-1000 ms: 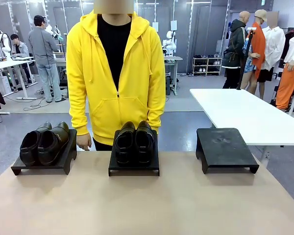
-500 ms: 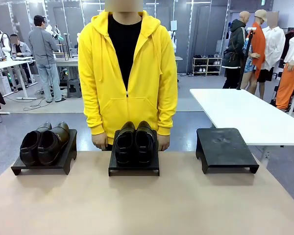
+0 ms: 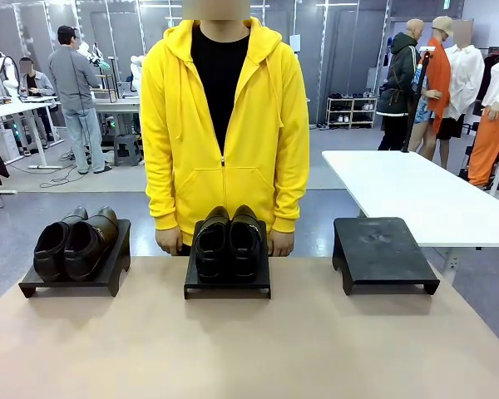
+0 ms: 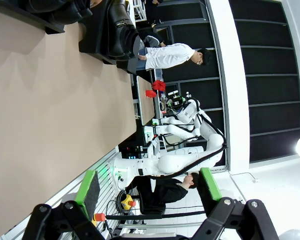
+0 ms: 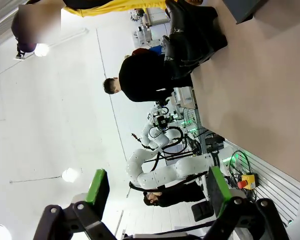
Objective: Place the shoes on the stand as instructed by the person.
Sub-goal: Pick up another pair of Shoes and place it on the Shoes Stand indicated by the person.
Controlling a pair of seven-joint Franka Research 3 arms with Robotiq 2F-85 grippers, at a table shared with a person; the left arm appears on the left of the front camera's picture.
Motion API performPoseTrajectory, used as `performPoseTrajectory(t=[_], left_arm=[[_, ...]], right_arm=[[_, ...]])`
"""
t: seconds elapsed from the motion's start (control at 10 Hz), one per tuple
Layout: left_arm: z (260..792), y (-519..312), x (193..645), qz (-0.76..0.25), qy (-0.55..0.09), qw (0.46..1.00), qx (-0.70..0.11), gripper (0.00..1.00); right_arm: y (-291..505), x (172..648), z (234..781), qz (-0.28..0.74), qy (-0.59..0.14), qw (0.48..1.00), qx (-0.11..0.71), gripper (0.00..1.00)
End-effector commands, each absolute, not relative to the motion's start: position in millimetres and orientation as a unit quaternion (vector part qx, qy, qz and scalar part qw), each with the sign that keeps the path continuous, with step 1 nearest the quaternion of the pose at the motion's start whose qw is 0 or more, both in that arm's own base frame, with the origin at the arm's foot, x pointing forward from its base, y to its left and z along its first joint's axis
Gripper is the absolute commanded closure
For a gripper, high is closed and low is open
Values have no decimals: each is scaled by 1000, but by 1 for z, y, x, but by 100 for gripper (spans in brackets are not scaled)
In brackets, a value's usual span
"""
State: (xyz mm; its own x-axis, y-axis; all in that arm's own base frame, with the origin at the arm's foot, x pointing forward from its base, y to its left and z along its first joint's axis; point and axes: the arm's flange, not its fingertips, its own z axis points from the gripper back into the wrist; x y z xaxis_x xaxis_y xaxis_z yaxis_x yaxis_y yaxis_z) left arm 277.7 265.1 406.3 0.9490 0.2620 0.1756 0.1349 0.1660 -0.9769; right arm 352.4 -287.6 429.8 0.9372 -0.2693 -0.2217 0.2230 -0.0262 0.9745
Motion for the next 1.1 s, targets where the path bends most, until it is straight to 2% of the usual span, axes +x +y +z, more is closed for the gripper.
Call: performPoseTrajectory(t=[0.0,1.0], left_arm=[[408,263,274,35,-156,749,-643,0],[408,263,274,35,-156,749,-643,0]], right_arm=[[-285,348,431,-176,-13,698,694,0],[-285,348,431,-176,-13,698,694,0]])
